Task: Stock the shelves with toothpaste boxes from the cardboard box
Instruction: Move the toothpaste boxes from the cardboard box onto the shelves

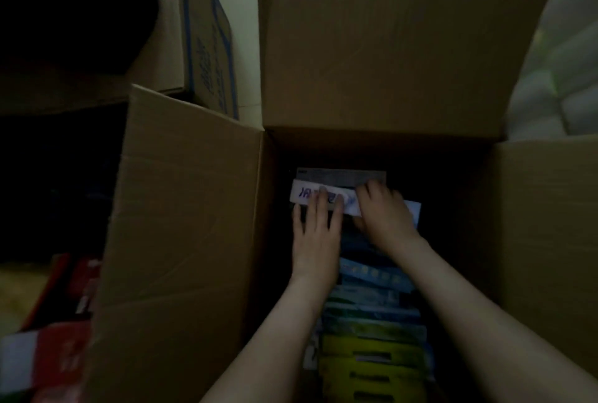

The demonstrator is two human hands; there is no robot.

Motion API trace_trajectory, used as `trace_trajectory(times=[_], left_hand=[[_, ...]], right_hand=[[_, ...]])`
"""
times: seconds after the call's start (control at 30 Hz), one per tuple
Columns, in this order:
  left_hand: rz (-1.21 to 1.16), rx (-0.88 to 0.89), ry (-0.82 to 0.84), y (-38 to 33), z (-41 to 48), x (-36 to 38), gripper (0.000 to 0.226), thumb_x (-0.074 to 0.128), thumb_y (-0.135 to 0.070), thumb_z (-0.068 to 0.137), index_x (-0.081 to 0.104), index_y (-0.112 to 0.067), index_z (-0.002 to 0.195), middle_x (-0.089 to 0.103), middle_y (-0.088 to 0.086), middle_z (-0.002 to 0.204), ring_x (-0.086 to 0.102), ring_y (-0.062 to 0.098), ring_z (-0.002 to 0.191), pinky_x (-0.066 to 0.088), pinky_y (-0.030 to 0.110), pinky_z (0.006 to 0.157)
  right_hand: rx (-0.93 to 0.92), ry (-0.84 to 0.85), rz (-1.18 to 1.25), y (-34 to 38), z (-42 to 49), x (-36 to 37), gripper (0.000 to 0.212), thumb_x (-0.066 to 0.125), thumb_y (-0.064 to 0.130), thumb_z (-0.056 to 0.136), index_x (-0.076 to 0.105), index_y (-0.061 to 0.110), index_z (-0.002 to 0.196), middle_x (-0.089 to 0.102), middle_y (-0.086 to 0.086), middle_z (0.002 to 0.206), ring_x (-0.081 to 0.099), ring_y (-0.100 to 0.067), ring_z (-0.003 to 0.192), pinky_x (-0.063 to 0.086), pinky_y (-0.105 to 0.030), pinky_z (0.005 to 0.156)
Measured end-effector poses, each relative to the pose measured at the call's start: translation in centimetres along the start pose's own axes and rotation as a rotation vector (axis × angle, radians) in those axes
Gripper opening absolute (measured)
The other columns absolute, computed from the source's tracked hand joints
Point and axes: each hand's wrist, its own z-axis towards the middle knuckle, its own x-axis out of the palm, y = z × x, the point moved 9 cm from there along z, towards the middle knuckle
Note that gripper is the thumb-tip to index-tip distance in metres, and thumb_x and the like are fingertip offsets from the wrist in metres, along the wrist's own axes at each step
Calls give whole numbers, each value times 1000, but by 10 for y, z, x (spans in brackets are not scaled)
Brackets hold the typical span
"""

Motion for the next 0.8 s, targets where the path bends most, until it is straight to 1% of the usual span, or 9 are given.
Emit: trace_trajectory(times=[0.07, 0.1, 0.17, 0.2, 0.3, 0.4, 0.53, 0.63, 0.8], left_hand=[[11, 54, -11, -3, -30, -42, 98, 59, -25, 89, -21, -11, 145, -17, 16, 156, -8, 34, 146, -19, 53, 104], [18, 72, -38, -3, -45, -64, 95, 65, -28, 84, 0, -9, 151, 6, 16, 159, 9, 33, 146, -11, 56, 108], [-21, 129, -47, -1, -77, -111, 84, 79, -35, 68, 45, -9, 140, 54, 11, 134, 49, 28, 127, 19, 57, 111], [-60, 167, -33, 1, -96, -136, 75, 79, -34, 67, 52, -11, 132, 61, 8, 122, 57, 27, 116, 30, 53, 109], [-93, 202, 23, 13, -154, -205, 55, 63, -29, 85, 41, -12, 133, 52, 9, 125, 49, 28, 114, 37, 37, 97], [-74, 131, -30, 36, -219, -262, 60, 57, -38, 89, 34, -13, 139, 51, 8, 129, 49, 27, 115, 37, 36, 93], [-85, -15, -96, 81, -316, -308, 62, 54, -45, 88, 35, -14, 139, 53, 7, 126, 51, 28, 113, 38, 36, 90], [-138, -183, -157, 132, -390, -330, 53, 54, -44, 86, 42, -15, 129, 55, 6, 122, 53, 27, 111, 38, 36, 88], [-270, -474, -310, 209, -517, -352, 52, 56, -49, 86, 46, -12, 121, 58, 5, 118, 54, 27, 110, 36, 34, 85]], right_hand=[[-86, -56, -4, 14, -40, -53, 57, 90, 24, 47, 65, 4, 94, 60, -13, 84, 61, -30, 70, 49, -37, 58], [-128, -75, -3, 22, -61, -81, 61, 92, 26, 40, 66, 4, 92, 61, -11, 81, 61, -29, 66, 50, -36, 55], [-206, -61, 8, 41, -103, -135, 66, 91, 32, 41, 67, 5, 95, 62, -10, 84, 61, -26, 67, 50, -33, 56], [-233, -45, 19, 52, -123, -164, 65, 90, 34, 44, 66, 6, 97, 62, -9, 86, 61, -25, 68, 50, -31, 57], [-287, 36, 43, 81, -171, -235, 57, 80, 35, 66, 60, 8, 112, 58, -8, 101, 61, -26, 85, 49, -34, 71], [-361, 70, 97, 121, -205, -299, 51, 61, 38, 85, 46, 16, 128, 51, -3, 121, 51, -23, 108, 39, -31, 89], [-516, 194, 21, 190, -236, -362, 55, 58, 44, 86, 39, 20, 131, 53, -2, 125, 51, -22, 113, 39, -33, 89], [-660, 258, -106, 251, -253, -399, 50, 58, 43, 86, 44, 19, 127, 56, -1, 121, 55, -21, 108, 41, -31, 85], [-941, 197, -255, 383, -291, -452, 36, 57, 42, 86, 49, 18, 111, 60, -1, 112, 58, -22, 106, 41, -31, 83]])
